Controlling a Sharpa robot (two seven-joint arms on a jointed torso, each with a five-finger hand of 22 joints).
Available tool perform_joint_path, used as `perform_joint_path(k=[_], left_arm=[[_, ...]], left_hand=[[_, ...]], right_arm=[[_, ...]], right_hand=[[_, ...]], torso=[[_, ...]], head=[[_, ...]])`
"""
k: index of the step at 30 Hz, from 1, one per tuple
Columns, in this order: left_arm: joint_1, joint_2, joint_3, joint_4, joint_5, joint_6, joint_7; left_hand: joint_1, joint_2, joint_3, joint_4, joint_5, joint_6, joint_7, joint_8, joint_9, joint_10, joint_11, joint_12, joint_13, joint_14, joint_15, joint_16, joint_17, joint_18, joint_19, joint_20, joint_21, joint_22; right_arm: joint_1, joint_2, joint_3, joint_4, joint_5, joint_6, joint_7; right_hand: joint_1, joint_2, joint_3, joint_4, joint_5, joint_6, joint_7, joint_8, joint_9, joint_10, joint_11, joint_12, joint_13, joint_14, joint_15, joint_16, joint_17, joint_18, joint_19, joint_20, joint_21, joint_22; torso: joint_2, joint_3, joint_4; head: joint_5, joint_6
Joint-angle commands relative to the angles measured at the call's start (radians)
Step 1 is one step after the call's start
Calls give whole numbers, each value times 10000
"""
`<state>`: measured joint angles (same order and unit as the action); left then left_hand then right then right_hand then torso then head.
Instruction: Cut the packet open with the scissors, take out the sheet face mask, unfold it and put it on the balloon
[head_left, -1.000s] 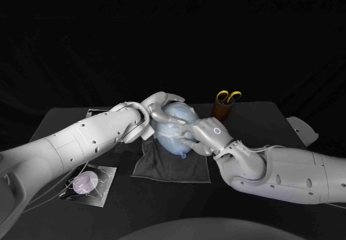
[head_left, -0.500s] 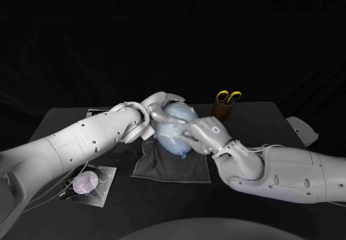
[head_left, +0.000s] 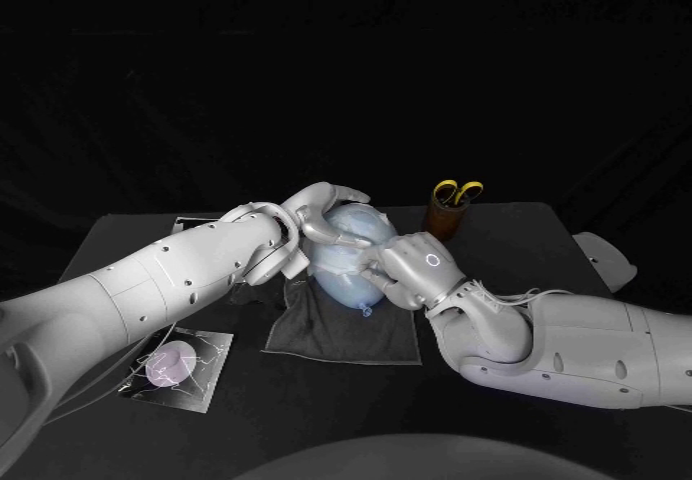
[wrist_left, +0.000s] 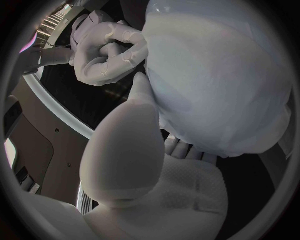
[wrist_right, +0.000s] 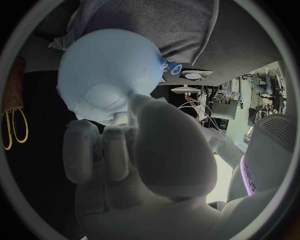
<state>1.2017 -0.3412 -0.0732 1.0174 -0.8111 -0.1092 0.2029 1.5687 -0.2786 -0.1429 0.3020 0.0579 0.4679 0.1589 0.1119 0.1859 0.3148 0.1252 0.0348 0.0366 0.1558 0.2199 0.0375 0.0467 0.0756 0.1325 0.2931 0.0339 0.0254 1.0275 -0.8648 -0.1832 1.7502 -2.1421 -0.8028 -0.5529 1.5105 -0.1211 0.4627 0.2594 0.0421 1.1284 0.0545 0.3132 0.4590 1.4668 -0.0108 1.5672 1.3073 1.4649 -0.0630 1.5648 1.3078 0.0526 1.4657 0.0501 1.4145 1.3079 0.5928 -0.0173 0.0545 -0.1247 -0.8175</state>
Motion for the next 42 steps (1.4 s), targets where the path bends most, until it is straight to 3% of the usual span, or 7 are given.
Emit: perform_joint_path(k=[1,18,29,34,37,41,42], left_arm=[[10,11,5,8,60,95,26],[9,18,5,-11,75,110,48],[7,30,5,-31,80,111,60],[7,24,6,-7,128,121,69],[7,-25,7,84,300,139,71],[19,-208,15,402,655,240,66],[25,-279,22,522,772,284,67]], left_hand=[[-11,98,41,1,-20,-64,88,26,-16,-66,36,0,-9,-44,22,-37,-8,24,-27,-29,-39,2],[2,141,151,0,-23,-75,97,24,-18,-75,45,-1,-9,-52,37,-42,-8,41,-23,-27,-37,3],[2,144,167,0,-25,-77,99,24,-19,-81,48,-1,-10,-63,38,-46,-11,46,-29,-27,-39,2],[2,144,167,0,-25,-77,99,24,-19,-81,48,-1,-10,-63,38,-46,-11,46,-29,-27,-39,2],[1,142,172,0,-26,-79,101,24,-19,-81,51,-1,-10,-69,39,-48,-12,49,-27,-26,-38,2],[-10,133,175,1,-25,-73,126,27,-17,-58,83,4,-6,-54,46,-45,-7,53,-25,-21,-37,3],[-20,117,159,1,-24,-74,146,27,-17,-57,104,5,-6,-52,60,-45,-6,55,-26,-18,-37,3]], right_arm=[[-20,-115,-15,149,-160,146,210],[-15,-845,-23,784,-166,1169,242],[-11,-1444,-39,1119,-152,1543,269],[-11,-1615,-45,1174,408,412,958],[-11,-1636,-46,1187,933,-628,1651],[26,-1660,-45,1192,1997,-1579,2739],[54,-1666,-45,1181,2270,-1716,2964]], right_hand=[[-290,35,56,16,70,165,-78,331,443,1040,-108,36,2635,1059,-79,60,2630,-188,333,-90,24,2158],[-1113,-87,1101,-59,70,-527,-252,1659,2741,1040,-267,36,2635,1059,-224,60,2630,-179,320,-183,-45,2167],[-1237,-167,1366,-71,70,-645,-264,1773,3087,1040,-278,36,2635,1059,-235,60,2630,-192,348,-187,9,2184],[-1312,-252,1577,-39,71,-811,-225,1663,3172,1040,-257,36,2635,1059,-224,60,2630,-171,304,-189,-94,2156],[-1313,-445,1781,-72,59,-1358,-34,1118,2950,1040,-111,36,2635,1059,-152,60,2630,-122,193,-187,-345,2085],[-1693,-987,1343,157,63,-1529,219,498,2548,948,103,-261,2529,1059,41,60,2630,1,-111,-50,-1024,1891],[-1775,-1212,1140,218,33,-1647,314,276,2414,510,200,-1565,2065,1059,111,60,2630,271,-751,-5,-2408,1489]], torso=[[-7,0,-6],[-8,-2,-5],[-15,8,-8],[-3,4,-19],[-6,7,1],[-2,13,7],[2,5,-2]], head=[[-15,-19],[-46,-37],[-43,-4],[-23,70],[-6,111],[36,183],[41,200]])
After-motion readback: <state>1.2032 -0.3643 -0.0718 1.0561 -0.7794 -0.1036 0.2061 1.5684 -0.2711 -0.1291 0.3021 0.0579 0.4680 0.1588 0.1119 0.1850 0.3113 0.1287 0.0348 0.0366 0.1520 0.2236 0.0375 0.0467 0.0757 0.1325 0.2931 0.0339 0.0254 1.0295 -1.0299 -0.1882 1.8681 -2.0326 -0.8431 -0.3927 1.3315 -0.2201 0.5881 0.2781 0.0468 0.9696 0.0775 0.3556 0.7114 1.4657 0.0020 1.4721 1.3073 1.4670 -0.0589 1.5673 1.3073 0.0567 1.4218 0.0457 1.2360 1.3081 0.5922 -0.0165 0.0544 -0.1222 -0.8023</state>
